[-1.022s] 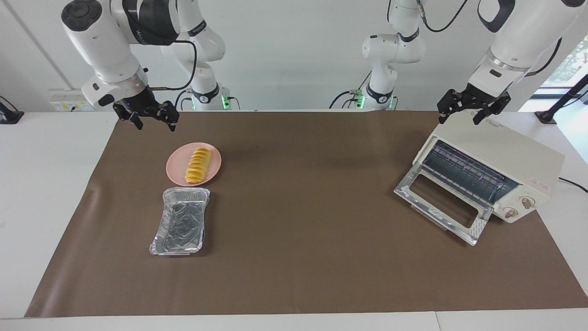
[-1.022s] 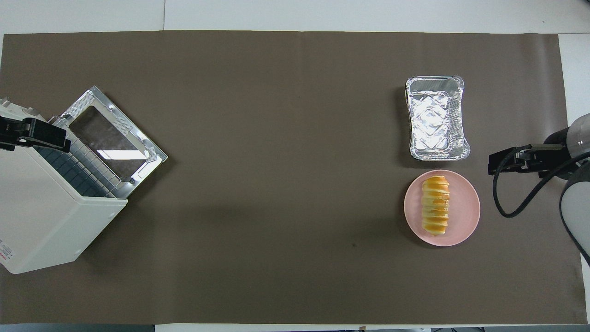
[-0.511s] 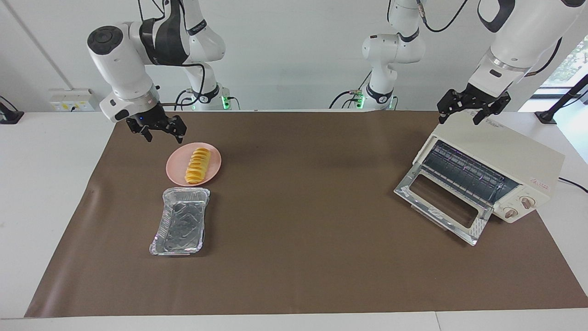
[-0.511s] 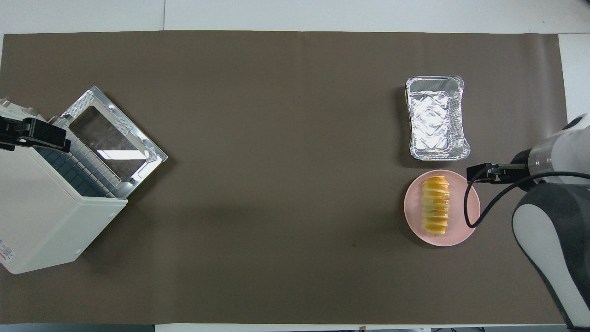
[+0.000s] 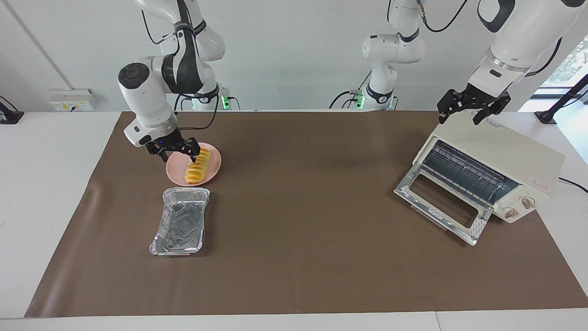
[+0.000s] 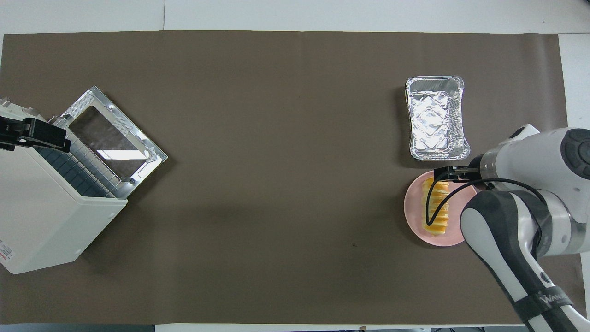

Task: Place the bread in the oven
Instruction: 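Reach the right gripper down to the bread slices on the pink plate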

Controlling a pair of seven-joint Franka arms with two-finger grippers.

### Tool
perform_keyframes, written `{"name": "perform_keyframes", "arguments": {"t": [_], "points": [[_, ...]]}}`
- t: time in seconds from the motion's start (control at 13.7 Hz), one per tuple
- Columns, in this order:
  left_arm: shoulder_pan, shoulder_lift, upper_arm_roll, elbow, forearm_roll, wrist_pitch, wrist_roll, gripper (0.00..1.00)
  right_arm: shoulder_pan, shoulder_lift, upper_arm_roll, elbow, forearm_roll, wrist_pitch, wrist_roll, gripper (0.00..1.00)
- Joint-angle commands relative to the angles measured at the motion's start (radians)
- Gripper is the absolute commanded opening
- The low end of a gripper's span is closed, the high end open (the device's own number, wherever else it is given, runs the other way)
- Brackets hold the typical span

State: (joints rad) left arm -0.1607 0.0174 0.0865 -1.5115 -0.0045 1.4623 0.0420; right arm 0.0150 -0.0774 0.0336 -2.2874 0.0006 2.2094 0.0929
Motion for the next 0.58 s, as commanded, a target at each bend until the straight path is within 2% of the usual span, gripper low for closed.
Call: {"name": "perform_keyframes", "arguments": {"t": [0.0,0.22,0.51], "points": [[0.009,-0.007,-0.002,-0.012,-0.008,0.006,0.006,1.0,-0.001,0.008,0.002,-0.041,-0.01,0.041,0.011,1.0],[0.009,-0.007,-0.002,-0.012,-0.008,0.006,0.006,1.0,0.04,-0.001,0.0,-0.09,-0.01,0.046,-0.001,1.0],[0.009,-0.005,-0.002,-0.012,-0.008,0.006,0.006,1.0,0.042,-0.015,0.002,-0.147,-0.01,0.067,0.03,1.0]]}}
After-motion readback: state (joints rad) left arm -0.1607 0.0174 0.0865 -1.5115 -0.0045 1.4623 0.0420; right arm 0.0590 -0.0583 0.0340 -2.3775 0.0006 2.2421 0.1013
